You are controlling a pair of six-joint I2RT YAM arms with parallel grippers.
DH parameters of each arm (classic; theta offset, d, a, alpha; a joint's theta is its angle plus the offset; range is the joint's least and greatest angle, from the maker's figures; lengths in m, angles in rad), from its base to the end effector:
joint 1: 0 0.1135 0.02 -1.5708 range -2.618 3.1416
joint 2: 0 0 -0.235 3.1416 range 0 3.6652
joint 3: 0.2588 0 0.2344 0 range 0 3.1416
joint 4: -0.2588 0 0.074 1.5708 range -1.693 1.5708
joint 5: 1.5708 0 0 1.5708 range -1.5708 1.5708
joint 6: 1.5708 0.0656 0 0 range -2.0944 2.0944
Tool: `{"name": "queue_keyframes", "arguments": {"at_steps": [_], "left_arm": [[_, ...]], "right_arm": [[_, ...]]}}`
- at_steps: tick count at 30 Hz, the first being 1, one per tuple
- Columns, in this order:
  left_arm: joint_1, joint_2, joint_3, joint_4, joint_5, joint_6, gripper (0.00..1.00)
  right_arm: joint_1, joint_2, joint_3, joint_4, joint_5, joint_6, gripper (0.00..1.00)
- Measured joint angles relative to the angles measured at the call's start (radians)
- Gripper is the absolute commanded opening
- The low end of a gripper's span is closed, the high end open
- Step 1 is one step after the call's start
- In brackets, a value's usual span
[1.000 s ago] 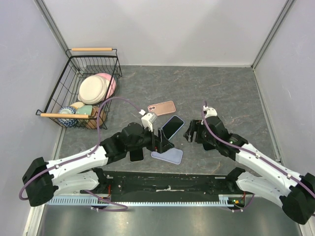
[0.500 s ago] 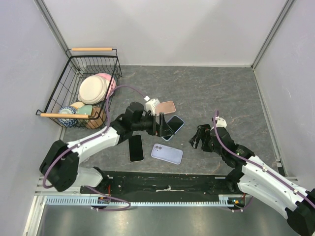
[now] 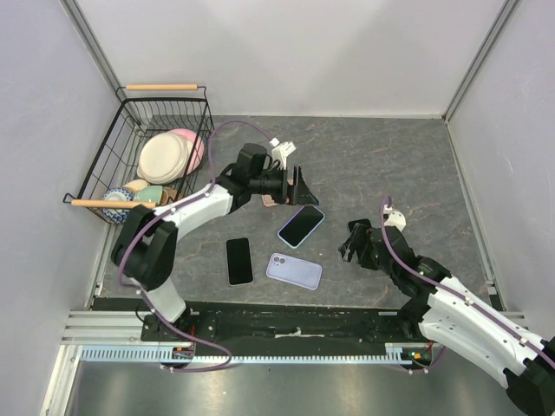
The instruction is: Put the phone into the phone case
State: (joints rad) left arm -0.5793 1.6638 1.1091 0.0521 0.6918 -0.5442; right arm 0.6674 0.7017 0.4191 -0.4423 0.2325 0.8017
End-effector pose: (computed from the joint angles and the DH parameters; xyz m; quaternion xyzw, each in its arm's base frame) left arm 0.2910 -0.2404 0.2192 0.1868 0.8066 -0.5021 0.2499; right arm 0.1492 0.0983 0.1682 0.1083 0.9005 0.1948 0.3734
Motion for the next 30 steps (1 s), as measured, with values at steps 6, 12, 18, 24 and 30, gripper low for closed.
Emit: {"name": "queue_keyframes", "arguments": {"at_steps": [6, 12, 18, 24, 30], "left_arm": [[-0.023, 0.213, 0.239, -0.138, -0.009, 0.056, 0.85], [-0.11, 0.444, 0.566, -0.326, -0.043, 0.116, 0.84], [-0.195, 0.648, 0.882, -0.493, -0.092, 0.156, 0.84], [-0.239, 0.869, 1.166, -0.602, -0.116, 0.169, 0.84], [-0.242, 0.954, 1.222, -0.653, -0.094, 0.167, 0.8]], "right_arm": [[0.0, -0.05, -0.011, -0.039, 0.041, 0.058, 0.95], [0.0, -0.074, -0.022, -0.099, 0.061, 0.108, 0.97], [0.0, -0.087, -0.035, -0.125, 0.06, 0.146, 0.98], [0.0, -0.055, -0.061, -0.132, 0.04, 0.16, 0.98], [0.0, -0.033, -0.078, -0.14, 0.026, 0.162, 0.98]]}}
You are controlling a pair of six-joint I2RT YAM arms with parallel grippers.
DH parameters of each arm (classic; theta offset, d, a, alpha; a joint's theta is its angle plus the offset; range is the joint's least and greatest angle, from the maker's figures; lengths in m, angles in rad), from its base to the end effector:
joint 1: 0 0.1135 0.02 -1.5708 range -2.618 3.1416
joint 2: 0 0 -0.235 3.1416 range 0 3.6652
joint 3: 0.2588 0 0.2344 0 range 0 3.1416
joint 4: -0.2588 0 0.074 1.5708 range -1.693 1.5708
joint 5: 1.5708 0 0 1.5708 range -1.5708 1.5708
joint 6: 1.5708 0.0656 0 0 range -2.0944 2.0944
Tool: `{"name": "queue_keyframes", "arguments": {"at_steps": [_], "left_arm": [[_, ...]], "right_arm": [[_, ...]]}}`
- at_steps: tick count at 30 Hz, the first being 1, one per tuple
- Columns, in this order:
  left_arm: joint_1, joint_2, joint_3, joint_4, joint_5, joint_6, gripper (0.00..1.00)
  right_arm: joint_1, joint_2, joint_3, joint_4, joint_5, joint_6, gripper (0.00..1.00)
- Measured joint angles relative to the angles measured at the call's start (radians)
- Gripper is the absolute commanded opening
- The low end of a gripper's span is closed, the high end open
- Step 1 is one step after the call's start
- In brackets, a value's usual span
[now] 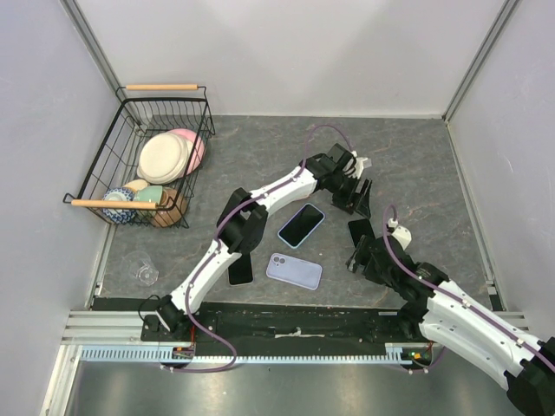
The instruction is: Put the phone into the phone case
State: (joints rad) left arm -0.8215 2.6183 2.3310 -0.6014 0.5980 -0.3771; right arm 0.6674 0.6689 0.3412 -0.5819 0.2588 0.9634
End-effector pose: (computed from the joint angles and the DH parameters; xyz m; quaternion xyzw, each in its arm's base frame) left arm 0.3399 -0.4196 0.1247 0.2946 0.8567 -0.4095 0.1073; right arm 0.1312 0.0820 0.1346 0.1797 0.9215 0.1507 0.3095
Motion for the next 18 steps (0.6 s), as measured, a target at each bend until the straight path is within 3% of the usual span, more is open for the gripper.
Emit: {"name": "queue_keyframes", "arguments": {"at_steps": [11, 18], "left_arm": [[-0.022, -0.01, -0.041, -0.014, 0.055, 0.001, 0.72], [-0.026, -0.116, -0.246, 0.061, 0.084, 0.001, 0.7]], "right_arm": [[0.0, 0.045, -0.024, 0.036, 0.01, -0.002, 0.98], [-0.007, 0.062, -0.024, 0.052, 0.04, -0.001, 0.98]]}}
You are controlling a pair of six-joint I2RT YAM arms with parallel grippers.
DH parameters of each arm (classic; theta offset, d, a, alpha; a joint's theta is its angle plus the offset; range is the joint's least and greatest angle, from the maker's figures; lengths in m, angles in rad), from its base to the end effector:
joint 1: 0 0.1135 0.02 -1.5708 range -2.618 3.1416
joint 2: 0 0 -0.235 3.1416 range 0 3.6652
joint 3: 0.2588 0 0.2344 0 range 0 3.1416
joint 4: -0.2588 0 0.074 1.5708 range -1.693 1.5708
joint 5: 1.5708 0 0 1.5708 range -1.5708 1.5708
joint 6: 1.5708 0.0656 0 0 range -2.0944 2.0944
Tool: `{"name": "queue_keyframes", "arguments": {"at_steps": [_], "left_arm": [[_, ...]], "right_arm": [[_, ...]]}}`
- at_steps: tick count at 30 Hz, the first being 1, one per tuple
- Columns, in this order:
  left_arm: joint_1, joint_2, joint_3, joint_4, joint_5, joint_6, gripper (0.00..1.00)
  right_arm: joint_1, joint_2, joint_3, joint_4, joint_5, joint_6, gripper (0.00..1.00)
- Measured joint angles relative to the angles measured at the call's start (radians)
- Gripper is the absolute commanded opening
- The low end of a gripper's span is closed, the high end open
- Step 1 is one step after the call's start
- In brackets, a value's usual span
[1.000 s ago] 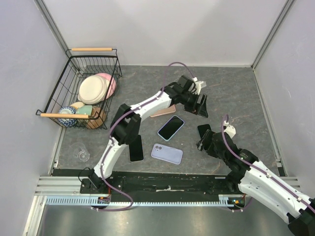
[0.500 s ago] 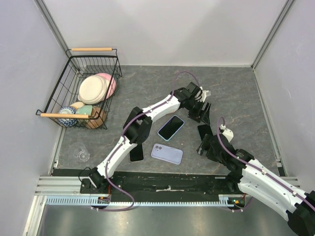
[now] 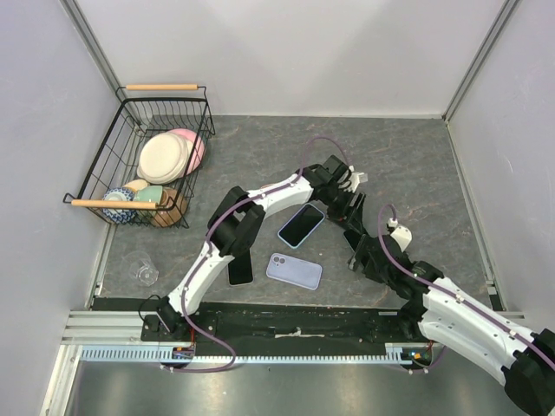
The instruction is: Put the phone into the phone case
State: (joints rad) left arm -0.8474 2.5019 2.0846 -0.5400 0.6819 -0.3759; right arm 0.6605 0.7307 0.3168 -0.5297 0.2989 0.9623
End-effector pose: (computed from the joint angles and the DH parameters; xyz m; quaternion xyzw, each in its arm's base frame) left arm 0.3079 -0.4111 0.1146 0.3080 0.8500 -0.4244 0.0499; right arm 0.1357 0.0809 0.1235 0.1868 0.9230 0.1237 0.3127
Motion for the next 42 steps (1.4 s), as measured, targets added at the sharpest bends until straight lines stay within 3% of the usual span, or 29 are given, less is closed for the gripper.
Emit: {"name": "queue_keyframes", "arguments": {"at_steps": [10, 19, 29, 42], "left_arm": [[0.008, -0.23, -0.412, 0.142, -0.014, -0.032, 0.66], [0.003, -0.407, -0.66, 0.198, -0.162, -0.096, 0.7], [0.015, -0.465, -0.722, 0.209, -0.251, -0.127, 0.73], [0.039, -0.423, -0.683, 0.214, -0.172, -0.169, 0.7]], "right_arm": [[-0.031, 0.104, 0.022, 0.048, 0.061, -0.076, 0.98], [-0.035, 0.178, 0.037, 0.173, -0.028, -0.122, 0.98], [-0.036, 0.068, 0.02, 0.154, -0.027, -0.108, 0.98], [-0.066, 0.077, -0.001, 0.193, -0.042, -0.122, 0.98]]}}
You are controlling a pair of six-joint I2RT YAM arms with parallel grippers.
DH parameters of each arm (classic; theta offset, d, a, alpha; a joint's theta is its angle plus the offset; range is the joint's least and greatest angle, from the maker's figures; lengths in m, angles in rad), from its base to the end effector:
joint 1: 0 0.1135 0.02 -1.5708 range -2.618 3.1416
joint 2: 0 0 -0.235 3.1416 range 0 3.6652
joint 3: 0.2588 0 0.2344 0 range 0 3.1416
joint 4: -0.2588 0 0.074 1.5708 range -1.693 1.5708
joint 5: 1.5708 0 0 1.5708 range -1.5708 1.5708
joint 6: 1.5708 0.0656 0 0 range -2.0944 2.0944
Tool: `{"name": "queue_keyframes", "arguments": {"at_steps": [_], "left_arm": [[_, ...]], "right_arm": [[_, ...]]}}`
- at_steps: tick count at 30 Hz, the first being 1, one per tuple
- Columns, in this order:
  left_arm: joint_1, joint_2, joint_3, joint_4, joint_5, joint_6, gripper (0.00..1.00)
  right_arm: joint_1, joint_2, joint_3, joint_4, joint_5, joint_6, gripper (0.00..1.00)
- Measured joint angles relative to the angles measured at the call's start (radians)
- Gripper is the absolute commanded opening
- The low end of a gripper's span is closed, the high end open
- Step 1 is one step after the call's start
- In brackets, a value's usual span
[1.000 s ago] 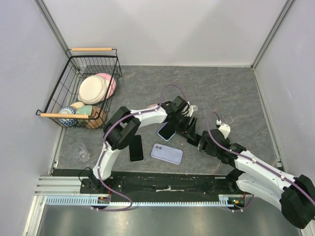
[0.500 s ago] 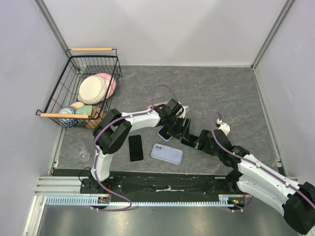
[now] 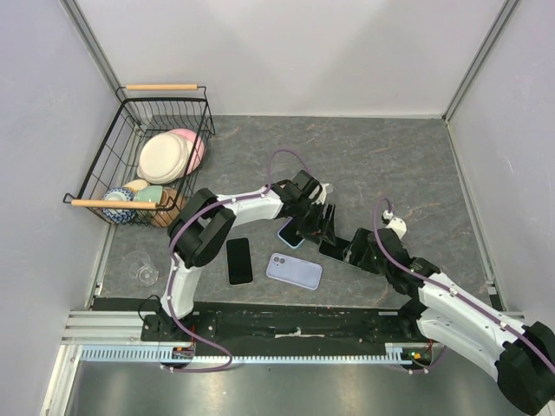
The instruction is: Put the phone into the phone case
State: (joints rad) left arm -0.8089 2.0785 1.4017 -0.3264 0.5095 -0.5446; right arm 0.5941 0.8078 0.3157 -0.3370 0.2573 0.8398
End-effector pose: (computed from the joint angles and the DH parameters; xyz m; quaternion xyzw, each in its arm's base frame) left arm 0.2661 -0.3253 0.1130 0.1924 0.9116 -0.3583 0.0597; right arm 0.1573 0.0861 0.1278 0.1594 0.9117 0.1460 0.3495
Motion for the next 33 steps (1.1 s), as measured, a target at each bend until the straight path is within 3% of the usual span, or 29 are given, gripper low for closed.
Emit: {"name": "queue_keyframes", "arguments": {"at_steps": [7, 13, 19, 25, 33], "left_arm": [[0.006, 0.023, -0.003, 0.058, 0.071, -0.056, 0.66], [0.032, 0.009, -0.095, 0.211, 0.117, -0.129, 0.6], [0.029, -0.01, -0.188, 0.344, 0.149, -0.191, 0.39], [0.024, -0.021, -0.209, 0.446, 0.229, -0.25, 0.02], [0.017, -0.043, -0.166, 0.381, 0.215, -0.236, 0.02]], "right_arm": [[-0.019, -0.017, -0.041, 0.06, -0.055, -0.004, 0.98], [-0.037, -0.032, -0.064, 0.114, -0.085, -0.027, 0.98], [-0.04, -0.084, -0.087, 0.124, -0.161, -0.035, 0.98], [-0.042, -0.129, -0.102, 0.114, -0.201, -0.044, 0.98], [-0.042, -0.127, -0.102, 0.125, -0.248, -0.067, 0.98]]}}
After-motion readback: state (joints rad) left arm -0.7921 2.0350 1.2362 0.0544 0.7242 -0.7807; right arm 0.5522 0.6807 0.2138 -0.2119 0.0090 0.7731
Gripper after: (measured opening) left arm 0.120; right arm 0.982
